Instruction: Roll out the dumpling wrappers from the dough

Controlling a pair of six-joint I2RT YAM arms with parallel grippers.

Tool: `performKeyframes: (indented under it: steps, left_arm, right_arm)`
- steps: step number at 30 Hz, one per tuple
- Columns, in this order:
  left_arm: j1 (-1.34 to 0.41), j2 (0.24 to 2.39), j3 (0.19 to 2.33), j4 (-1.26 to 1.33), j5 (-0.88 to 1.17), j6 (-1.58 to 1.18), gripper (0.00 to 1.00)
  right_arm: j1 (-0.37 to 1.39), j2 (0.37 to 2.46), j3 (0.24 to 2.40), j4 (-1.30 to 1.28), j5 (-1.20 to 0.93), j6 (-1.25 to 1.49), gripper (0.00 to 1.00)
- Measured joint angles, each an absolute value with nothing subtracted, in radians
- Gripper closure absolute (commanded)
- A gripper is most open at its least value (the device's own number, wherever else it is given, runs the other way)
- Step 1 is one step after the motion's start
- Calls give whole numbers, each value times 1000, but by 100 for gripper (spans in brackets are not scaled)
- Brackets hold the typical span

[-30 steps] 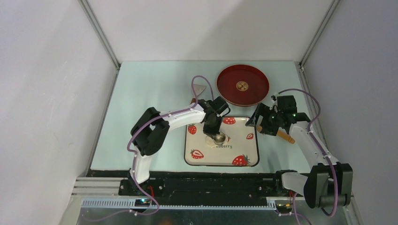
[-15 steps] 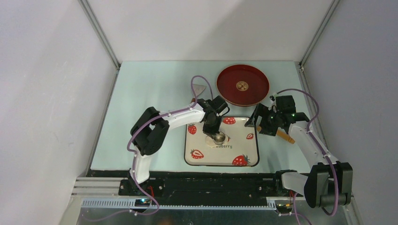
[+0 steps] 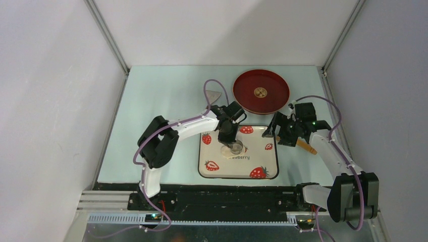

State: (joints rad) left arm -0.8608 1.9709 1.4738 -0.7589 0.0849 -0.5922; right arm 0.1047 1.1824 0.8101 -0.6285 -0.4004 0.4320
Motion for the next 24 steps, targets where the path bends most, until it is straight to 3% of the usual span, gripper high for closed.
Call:
performKeyframes:
  steps: [24]
  left_arm:
    - [-861,1987,1474,-759,79,-591,100]
  right_arm:
    - [122,1193,810,-632,-397,426,7]
